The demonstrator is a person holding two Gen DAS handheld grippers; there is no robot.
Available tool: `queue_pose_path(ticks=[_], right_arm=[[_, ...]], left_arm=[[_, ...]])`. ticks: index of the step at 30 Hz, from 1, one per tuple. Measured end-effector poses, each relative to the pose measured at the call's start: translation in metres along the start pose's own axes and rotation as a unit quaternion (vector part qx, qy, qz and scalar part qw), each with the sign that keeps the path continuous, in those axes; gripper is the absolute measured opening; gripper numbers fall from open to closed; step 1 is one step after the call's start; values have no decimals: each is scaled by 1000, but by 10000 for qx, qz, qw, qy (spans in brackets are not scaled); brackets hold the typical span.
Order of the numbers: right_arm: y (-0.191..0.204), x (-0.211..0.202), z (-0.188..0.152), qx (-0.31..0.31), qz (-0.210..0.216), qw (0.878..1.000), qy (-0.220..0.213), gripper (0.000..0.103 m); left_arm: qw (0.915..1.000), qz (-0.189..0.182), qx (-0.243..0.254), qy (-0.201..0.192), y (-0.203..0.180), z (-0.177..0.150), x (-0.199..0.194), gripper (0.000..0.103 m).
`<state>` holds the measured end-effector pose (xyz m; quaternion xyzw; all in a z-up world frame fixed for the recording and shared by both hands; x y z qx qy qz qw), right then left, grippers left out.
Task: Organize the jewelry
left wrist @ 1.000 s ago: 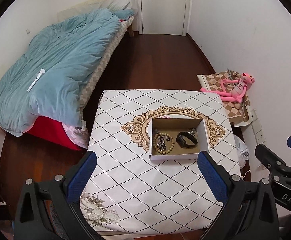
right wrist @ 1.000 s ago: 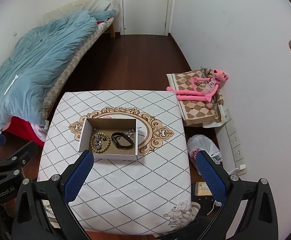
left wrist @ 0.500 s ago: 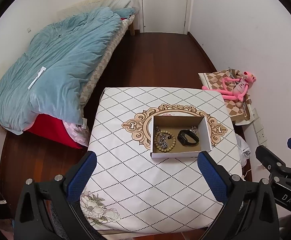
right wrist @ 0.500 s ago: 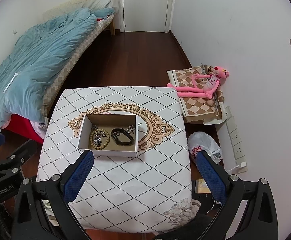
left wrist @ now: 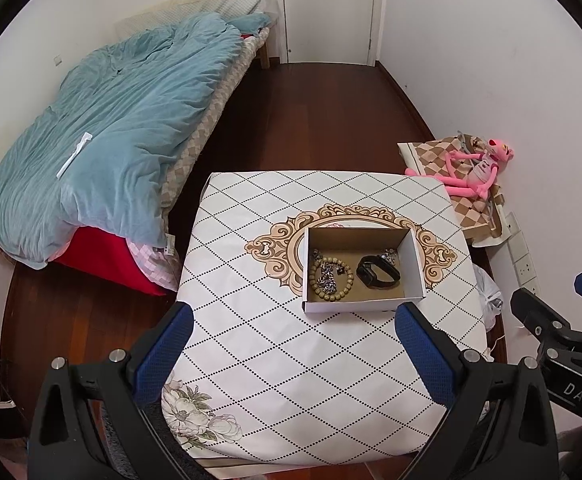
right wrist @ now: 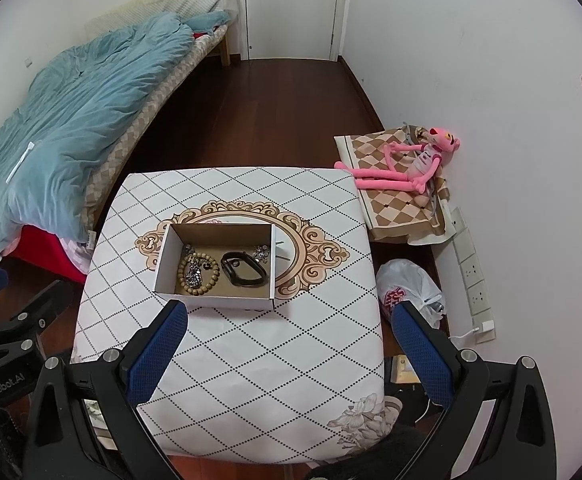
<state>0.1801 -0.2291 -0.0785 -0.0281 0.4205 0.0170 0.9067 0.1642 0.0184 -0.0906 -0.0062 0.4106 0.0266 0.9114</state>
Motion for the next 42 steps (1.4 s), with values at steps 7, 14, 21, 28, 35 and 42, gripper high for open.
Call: queue_pose_path(ticks=[7,14,21,28,35,42], right_arm=[[2,1,-2,7,-11,10000,3,103],[0,2,-1,-8,-9,10000,29,103],[-1,3,-1,-26,-15,10000,51,103],[-2,3,-2,-29,-18,10000,57,103],[-4,4,-3,-24,-38,10000,57,103],[-4,4,-3,-32,-40,10000,54,103]], left_arm=[[10000,-18,12,8,2,-2,0,103],[10000,3,11,10,2,-3,0,103],[10000,7,24,26,3,-5,1,103],[10000,-5,37,30,3,-6,1,103],[10000,-15,66,20,1,-4,1,103],[10000,-22,79,14,-1,-2,0,103]])
Point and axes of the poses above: each gripper's, at about its wrist camera, not at the fingertips, and x roughly the way its jaws point, y to its left, z to its top, the point moved 10 cm from there along x, roughly the way its jaws point, and after that the axes turned 9 degrees about -y, right-handed, at the moved point
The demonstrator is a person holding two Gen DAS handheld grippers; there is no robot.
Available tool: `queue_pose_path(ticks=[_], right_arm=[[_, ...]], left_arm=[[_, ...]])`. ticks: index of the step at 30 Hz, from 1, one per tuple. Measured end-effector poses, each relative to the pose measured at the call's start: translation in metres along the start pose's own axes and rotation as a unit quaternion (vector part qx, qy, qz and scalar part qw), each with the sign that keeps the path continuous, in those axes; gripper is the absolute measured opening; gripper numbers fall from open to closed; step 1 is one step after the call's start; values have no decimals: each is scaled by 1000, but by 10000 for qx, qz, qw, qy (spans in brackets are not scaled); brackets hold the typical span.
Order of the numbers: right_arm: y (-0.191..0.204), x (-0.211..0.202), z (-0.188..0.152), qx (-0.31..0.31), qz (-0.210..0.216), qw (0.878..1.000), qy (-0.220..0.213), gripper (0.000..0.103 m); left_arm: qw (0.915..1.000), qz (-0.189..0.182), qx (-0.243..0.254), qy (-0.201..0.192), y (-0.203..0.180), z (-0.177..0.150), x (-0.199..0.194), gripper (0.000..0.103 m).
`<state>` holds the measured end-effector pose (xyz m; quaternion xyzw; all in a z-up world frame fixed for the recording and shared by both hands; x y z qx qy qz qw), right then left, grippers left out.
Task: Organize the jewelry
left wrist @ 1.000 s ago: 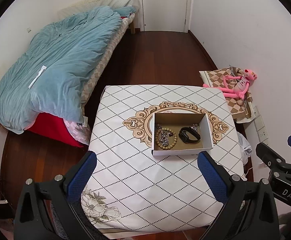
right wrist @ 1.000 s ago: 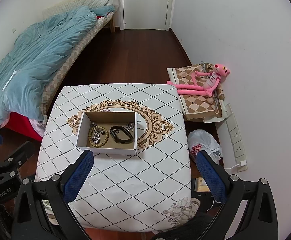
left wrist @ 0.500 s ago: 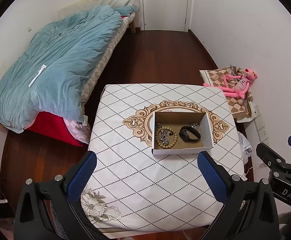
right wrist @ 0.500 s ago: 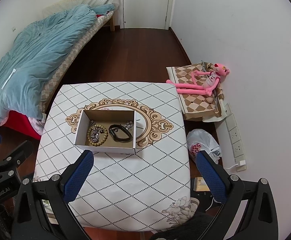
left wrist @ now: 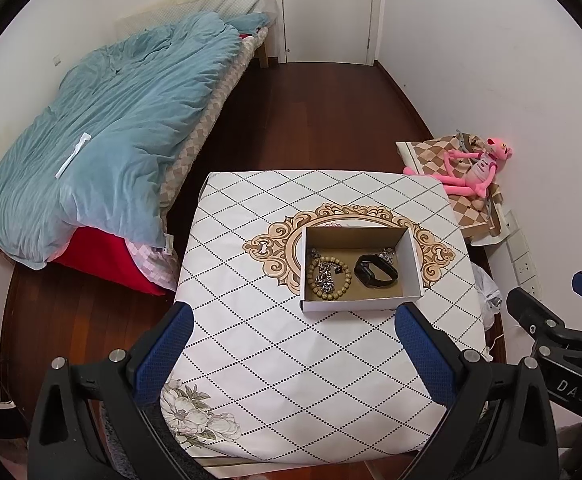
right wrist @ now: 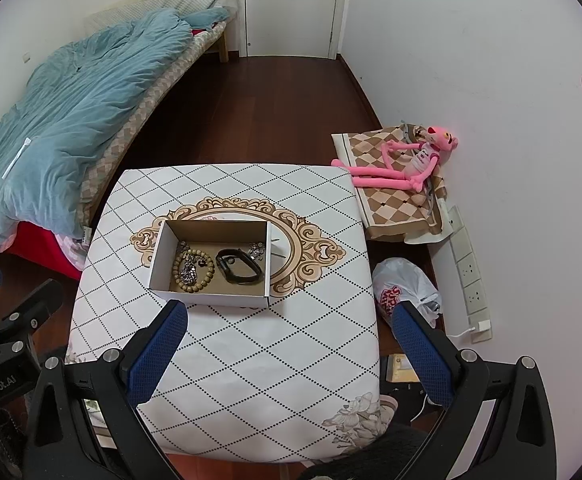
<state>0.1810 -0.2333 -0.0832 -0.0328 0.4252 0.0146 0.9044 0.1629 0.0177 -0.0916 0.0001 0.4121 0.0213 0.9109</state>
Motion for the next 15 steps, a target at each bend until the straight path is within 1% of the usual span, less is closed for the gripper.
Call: queue_pose_path(ticks=[15], right_arm=[[0,0,0,12,-13,10000,4,103]], left_arm=[[10000,-2,-10,-8,-4,3,0,103]])
Point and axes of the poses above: each gripper's, at about its wrist camera, not at the fingertips, and x roughly the way its jaws point, y to its left, z to its top, the point moved 10 cm from there along x, roughly the way its jaws point, and after that the axes turned 9 degrees about -y, right-handed, at the moved point
